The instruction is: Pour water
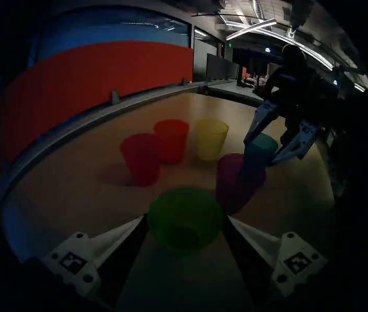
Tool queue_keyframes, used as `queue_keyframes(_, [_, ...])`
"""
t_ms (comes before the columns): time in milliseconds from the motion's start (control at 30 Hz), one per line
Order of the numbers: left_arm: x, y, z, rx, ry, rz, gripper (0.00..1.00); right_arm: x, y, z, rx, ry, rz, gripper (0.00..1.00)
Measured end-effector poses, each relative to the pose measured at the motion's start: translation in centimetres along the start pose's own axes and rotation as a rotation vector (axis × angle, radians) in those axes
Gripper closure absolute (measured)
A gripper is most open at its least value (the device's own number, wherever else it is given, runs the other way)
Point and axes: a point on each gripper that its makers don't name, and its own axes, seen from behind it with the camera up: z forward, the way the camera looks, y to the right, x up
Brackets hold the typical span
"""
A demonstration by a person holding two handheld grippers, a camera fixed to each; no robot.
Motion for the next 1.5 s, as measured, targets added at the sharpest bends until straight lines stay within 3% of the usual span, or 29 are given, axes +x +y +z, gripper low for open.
queue_keyframes(167, [-0.2,-0.1,0.2,0.000,-0.004,-0.007,0.03,0.2,0.1,0.0,-0.001,0.001,0.000,0.00])
queue_keyframes(300, [-0.3,-0.3,0.4,0.005,-0.006,-0.006,0.13,0.2,0.2,-0.1,-0.002,0.002,-0.002,0.00])
queue_keyframes(767, [-0.3,-0.2,0.4,0.005,-0.003,-0.008,0.14,0.2,0.1,0.3,-0.002,0.010,-0.010,0.00])
queue_keyframes(933, [-0.3,-0.2,0.4,0.007,-0.004,-0.006,0.14,0.1,0.2,0.4,-0.003,0.009,-0.015,0.08])
queue_keyframes(1100, [-0.1,-0.3,0.3,0.010,0.002,-0.006,0.14,0.1,0.2,0.4,-0.006,0.017,-0.019,0.09])
queue_keyframes(1500, [1.8,0.1,-1.6,0.029,0.055,-0.005,0.14,3.6,0.9,-1.8,-0.045,0.117,0.000,0.09])
